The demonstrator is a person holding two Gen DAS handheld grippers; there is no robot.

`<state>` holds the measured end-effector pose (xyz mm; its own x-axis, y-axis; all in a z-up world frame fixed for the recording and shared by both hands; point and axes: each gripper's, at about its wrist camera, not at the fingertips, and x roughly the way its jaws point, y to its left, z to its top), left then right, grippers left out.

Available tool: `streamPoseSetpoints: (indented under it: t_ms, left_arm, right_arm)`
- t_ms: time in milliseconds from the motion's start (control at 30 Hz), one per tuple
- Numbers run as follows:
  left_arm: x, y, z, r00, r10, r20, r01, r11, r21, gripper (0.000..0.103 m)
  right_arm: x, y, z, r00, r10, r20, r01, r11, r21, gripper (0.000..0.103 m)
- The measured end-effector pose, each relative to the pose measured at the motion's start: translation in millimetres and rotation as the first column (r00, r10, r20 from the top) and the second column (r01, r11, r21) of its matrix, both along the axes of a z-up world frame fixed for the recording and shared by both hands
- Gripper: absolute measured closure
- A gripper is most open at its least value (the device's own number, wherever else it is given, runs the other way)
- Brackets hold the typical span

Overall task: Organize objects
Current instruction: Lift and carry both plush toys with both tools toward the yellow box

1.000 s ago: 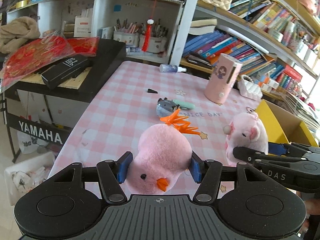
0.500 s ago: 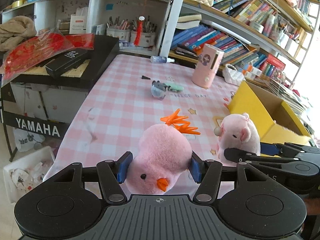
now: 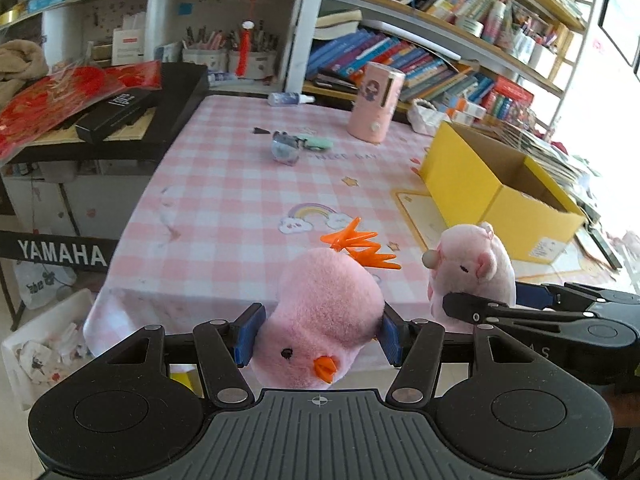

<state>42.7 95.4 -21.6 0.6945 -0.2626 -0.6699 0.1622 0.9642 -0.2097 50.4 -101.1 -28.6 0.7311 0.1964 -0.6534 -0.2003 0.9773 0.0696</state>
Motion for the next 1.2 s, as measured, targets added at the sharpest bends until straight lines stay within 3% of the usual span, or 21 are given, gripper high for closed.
streamPoseSetpoints:
  t_ms: [267, 633, 1200]
  left_arm:
    - [-2, -24, -3, 0.994, -0.108, -0.005, 0.108, 0.994, -0.002, 0.045]
    - [5, -66, -6, 0.966, -0.257, -0.013, 0.257, 0.966, -0.003, 0.045]
    - [29, -126, -5, 0.936, -0.351, -0.01, 0.351, 0.936, -0.009, 0.045]
  right_arm:
    - [-24, -24, -2, 0.994, -0.112, -0.009, 0.112, 0.994, 0.002, 0.044]
    - [-48, -66, -5, 0.962, -0.273, -0.019, 0.273, 0.962, -0.002, 0.044]
    - [-46, -121, -4, 0.929, -0.369, -0.025, 0.369, 0.929, -0.019, 0.044]
